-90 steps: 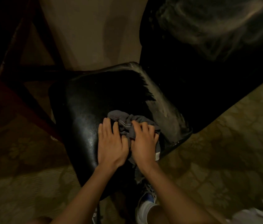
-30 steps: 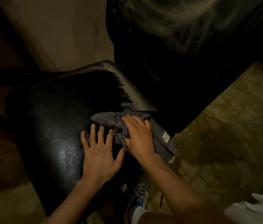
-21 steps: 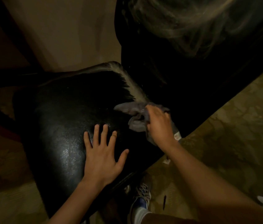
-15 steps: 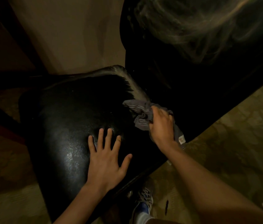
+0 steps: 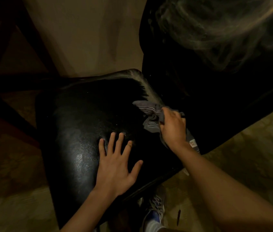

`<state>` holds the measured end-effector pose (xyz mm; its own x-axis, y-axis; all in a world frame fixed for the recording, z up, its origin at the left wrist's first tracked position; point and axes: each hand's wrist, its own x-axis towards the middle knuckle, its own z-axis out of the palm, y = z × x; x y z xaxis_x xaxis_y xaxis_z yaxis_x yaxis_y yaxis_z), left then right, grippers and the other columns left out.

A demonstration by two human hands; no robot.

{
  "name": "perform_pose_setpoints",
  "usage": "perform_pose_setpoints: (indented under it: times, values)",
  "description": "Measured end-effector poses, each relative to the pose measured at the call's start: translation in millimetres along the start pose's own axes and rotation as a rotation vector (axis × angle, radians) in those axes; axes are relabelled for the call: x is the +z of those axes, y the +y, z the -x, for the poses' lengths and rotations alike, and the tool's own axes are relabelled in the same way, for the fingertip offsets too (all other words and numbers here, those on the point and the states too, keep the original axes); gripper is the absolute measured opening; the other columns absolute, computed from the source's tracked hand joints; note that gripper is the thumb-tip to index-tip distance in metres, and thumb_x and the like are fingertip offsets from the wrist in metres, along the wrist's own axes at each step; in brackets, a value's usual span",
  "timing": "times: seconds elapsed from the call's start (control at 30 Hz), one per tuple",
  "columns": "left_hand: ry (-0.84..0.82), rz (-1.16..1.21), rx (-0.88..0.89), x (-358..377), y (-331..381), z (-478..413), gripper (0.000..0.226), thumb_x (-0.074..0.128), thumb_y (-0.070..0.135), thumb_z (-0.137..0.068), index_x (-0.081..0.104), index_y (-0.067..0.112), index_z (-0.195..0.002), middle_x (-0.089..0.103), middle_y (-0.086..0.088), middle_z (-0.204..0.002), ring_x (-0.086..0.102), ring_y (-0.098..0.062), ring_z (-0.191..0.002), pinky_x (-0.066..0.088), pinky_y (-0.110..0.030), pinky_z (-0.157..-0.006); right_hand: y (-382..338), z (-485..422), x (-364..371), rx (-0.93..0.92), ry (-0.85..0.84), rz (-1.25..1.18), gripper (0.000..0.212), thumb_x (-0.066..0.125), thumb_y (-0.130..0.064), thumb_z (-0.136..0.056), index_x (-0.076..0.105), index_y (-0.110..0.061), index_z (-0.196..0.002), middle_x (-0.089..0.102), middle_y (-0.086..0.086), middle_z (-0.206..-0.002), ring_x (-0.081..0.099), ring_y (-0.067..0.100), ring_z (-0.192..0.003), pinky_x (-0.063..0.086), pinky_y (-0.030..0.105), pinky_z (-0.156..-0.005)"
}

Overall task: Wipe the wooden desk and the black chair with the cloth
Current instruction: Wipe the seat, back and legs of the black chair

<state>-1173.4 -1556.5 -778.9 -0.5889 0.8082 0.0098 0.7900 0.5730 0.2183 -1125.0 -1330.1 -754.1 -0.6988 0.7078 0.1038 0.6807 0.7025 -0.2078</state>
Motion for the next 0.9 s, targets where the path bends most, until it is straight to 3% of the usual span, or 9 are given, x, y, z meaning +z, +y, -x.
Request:
perform_pose_setpoints:
  times: [0.23,0.4,0.47,0.53,0.6,0.8,0.9]
  values:
    - [-0.005,0.056,-0.037,-3,1,-5,0.066,0.037,0.067,-0.089,0.055,0.023,-0.136,0.038,-0.012,-0.157,0.016,-0.034,-0.152,0.004,-0.062,-0.12,-4,12,9,-0.011,0.056,0.002,0.062,0.074,-0.015,-0.084,0.048,-0.014,-0.141,0.057,0.007,-0.133,0.045,0.031,-0.127,0.034,0.051,-0.102]
    - [0.004,0.01,-0.097,-15,12,-34,0.055,0.034,0.065,-0.089,0.053,0.021,-0.115,0.047,-0.008,-0.13,0.039,-0.036,-0.13,0.014,-0.067,-0.115,-9,22,11,0.02,0.046,0.019,0.064,0.076,-0.018,-0.084,0.049,-0.015,-0.141,0.058,0.006,-0.135,0.046,0.032,-0.126,0.037,0.052,-0.101]
    - [0.037,0.055,-0.032,-10,18,-47,0.058,0.033,0.063,-0.092,0.052,0.019,-0.123,0.044,-0.011,-0.139,0.035,-0.035,-0.137,0.012,-0.063,-0.118,-10,26,13,0.029,0.048,0.026,0.065,0.077,-0.019,-0.083,0.049,-0.016,-0.141,0.058,0.005,-0.136,0.046,0.032,-0.126,0.039,0.052,-0.1]
    - [0.043,0.068,0.082,2,24,-56,0.064,0.03,0.059,-0.096,0.044,0.02,-0.144,0.033,-0.012,-0.158,0.015,-0.033,-0.152,0.006,-0.06,-0.121,-11,25,15,0.039,0.065,0.033,0.066,0.078,-0.019,-0.081,0.049,-0.016,-0.14,0.058,0.006,-0.136,0.047,0.033,-0.125,0.039,0.053,-0.099]
    - [0.009,0.046,0.132,13,23,-56,0.065,0.024,0.059,-0.099,0.032,0.024,-0.154,0.021,-0.008,-0.165,0.001,-0.027,-0.155,0.0,-0.057,-0.122,-11,27,17,0.062,0.037,0.072,0.066,0.078,-0.021,-0.082,0.048,-0.016,-0.141,0.057,0.008,-0.137,0.047,0.035,-0.126,0.039,0.053,-0.099]
    - [0.015,0.058,0.156,16,17,-52,0.065,0.023,0.059,-0.101,0.033,0.025,-0.155,0.019,-0.012,-0.165,0.004,-0.026,-0.155,0.009,-0.056,-0.123,-8,16,19,0.023,0.032,0.14,0.066,0.077,-0.024,-0.083,0.047,-0.015,-0.141,0.054,0.012,-0.138,0.046,0.035,-0.129,0.04,0.05,-0.099]
    - [0.016,0.054,0.162,16,20,-54,0.07,0.023,0.061,-0.1,0.019,0.024,-0.159,0.016,-0.009,-0.166,0.002,-0.025,-0.155,0.008,-0.057,-0.123,-7,-1,20,-0.01,0.034,0.127,0.065,0.073,-0.022,-0.086,0.045,-0.015,-0.144,0.053,0.007,-0.141,0.045,0.031,-0.131,0.038,0.047,-0.103]
